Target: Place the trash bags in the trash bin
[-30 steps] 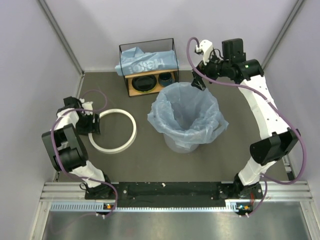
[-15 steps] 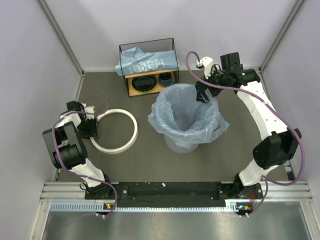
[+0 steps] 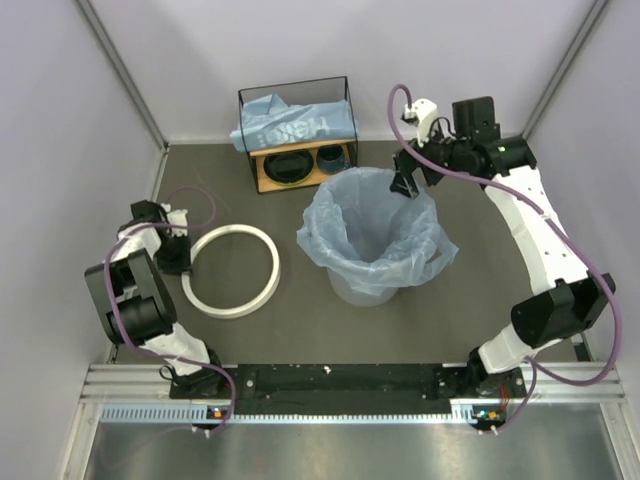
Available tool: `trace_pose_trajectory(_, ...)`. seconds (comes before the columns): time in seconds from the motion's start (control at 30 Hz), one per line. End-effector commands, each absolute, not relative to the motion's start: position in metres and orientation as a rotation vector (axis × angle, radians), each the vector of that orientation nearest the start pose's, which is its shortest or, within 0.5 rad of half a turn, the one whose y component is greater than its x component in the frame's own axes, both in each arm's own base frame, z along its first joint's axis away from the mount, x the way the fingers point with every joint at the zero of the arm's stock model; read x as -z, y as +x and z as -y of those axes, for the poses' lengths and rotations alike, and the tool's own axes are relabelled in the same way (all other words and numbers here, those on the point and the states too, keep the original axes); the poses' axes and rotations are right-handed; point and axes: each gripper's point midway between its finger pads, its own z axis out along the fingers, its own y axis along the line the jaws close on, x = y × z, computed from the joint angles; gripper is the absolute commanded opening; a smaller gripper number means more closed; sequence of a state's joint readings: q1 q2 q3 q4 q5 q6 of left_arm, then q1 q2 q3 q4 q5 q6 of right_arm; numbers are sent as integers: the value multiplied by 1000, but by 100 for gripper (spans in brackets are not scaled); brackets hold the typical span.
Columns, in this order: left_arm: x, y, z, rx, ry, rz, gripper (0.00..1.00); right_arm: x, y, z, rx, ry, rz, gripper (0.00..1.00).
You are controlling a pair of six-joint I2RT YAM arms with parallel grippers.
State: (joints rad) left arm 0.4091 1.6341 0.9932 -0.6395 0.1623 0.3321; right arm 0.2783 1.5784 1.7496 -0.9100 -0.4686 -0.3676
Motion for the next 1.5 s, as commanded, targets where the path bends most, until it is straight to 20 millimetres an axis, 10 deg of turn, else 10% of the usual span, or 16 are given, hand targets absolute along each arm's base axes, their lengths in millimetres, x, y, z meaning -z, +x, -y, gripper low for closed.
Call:
trace_pose_trajectory(0.0,-80,301,-98,118,-79,-2674,0,-356,354,-176,-523,-857,-1897,99)
trace_pose_trajectory(0.13,-166,331,-85,207,-71,-2474,0,-386,351,-175,-511,-803,-1816,99)
trace_pose_trajectory(0.27,-293,361,-54,290,-12,-2173,0,-427,346,-176,-513,-755,-1696,99)
trace_pose_trajectory(0.5,-443,362,25,215,175,-1838,0,-522,333,-190,-598,-696,-1474,97)
trace_pose_trajectory(0.63,-484,356,46,59,240,-1734,0,-580,326,-200,-481,-699,-1310,95)
trace_pose_trajectory(0.9,-505,353,97,9,374,-1657,0,-603,327,-231,-143,-764,-1148,94)
trace_pose_trajectory(1.47,-527,347,131,-3,455,-1579,0,-581,325,-291,-49,-940,-1068,74)
